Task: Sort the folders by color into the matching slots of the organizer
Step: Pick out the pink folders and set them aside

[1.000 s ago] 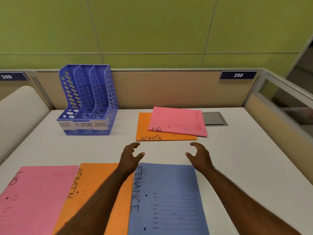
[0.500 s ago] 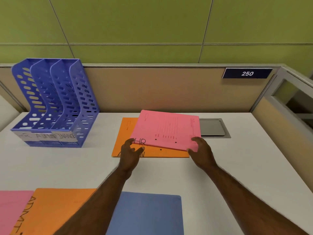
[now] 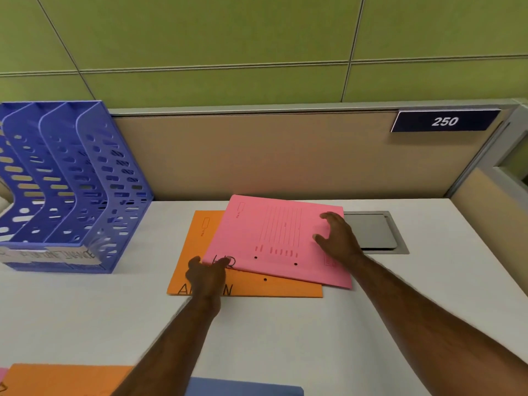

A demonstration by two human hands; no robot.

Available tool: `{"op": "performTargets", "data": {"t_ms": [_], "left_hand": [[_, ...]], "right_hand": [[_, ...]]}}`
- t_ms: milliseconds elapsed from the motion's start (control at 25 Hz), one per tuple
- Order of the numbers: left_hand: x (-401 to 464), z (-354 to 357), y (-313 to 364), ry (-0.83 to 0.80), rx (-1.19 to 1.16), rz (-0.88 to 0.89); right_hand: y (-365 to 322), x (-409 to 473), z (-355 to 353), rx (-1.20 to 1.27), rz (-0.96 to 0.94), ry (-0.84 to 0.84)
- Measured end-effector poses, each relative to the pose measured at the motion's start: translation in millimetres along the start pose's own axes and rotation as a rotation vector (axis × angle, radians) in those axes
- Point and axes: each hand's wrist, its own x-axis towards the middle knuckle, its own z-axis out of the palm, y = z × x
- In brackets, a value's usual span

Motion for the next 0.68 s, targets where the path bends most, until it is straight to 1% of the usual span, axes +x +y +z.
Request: {"op": "performTargets", "data": {"t_ms": [120, 240, 360, 440, 560, 680], "left_hand": [[2.3, 6.0, 0.2, -0.005, -0.104, -0.143], [8.8, 11.9, 2.1, -0.033, -0.211, -0.190], [21.0, 10.5, 2.8, -0.020, -0.242, -0.227], [26.2, 7.8, 1.6, -0.001, -0.221, -0.249], [31.1, 9.6, 0.8, 0.015, -0.110, -0.253], [26.9, 15.6, 8.3, 0.068, -0.052, -0.259]], "right_hand": [[3.2, 28.9, 1.0, -0.066, -0.014, -0.060], [10.1, 53.8, -1.3, -0.152, -0.020, -0.176], [19.7, 67.0, -3.2, -0.165, 0.023, -0.231], [26.3, 72.3, -1.3, -0.173, 0.046, -0.239], [31.4, 77.3, 1.9, -0.195, 0.050, -0.240], [33.4, 79.4, 4.4, -0.202, 0.048, -0.240]]}}
